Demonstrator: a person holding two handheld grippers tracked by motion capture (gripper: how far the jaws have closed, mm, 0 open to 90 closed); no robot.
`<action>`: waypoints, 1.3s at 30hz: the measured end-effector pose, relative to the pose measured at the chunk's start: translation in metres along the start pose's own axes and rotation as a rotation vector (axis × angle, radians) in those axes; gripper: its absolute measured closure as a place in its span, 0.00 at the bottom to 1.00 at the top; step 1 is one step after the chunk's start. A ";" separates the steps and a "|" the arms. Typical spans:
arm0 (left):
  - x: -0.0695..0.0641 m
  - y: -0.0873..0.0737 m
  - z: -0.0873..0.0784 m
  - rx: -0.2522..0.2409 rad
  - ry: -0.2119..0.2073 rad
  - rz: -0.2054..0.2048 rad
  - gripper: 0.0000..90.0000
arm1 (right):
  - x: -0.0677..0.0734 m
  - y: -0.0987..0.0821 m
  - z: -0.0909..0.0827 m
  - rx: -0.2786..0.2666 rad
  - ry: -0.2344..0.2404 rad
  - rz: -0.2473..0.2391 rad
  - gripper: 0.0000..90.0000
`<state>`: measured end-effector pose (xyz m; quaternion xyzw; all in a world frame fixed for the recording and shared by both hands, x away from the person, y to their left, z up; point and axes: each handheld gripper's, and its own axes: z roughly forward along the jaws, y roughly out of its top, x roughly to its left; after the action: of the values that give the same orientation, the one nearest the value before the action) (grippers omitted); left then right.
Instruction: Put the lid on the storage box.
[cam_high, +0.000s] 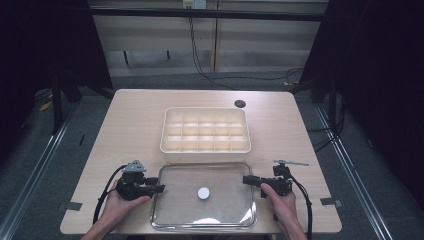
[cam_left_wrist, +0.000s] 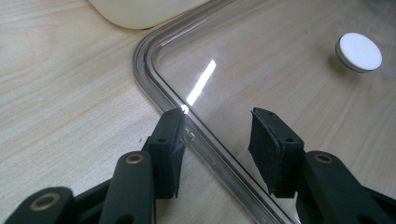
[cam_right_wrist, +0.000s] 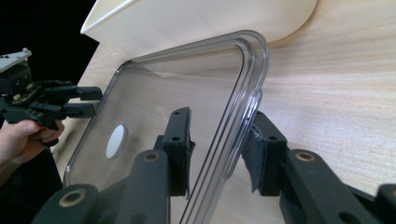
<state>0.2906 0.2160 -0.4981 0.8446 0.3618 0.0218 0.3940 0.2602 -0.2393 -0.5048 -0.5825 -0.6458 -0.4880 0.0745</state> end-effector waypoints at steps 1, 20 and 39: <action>0.000 0.000 0.000 0.000 0.000 0.000 0.61 | 0.000 0.000 0.000 0.000 0.000 0.000 0.71; 0.007 0.001 0.000 -0.016 -0.025 -0.051 0.38 | 0.007 0.003 -0.009 -0.096 0.051 -0.051 0.83; 0.007 0.005 -0.009 -0.067 -0.097 -0.073 0.49 | 0.011 0.005 -0.011 -0.105 0.033 -0.105 0.82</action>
<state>0.2959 0.2242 -0.4909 0.8173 0.3719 -0.0217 0.4396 0.2553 -0.2406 -0.4896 -0.5428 -0.6478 -0.5338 0.0288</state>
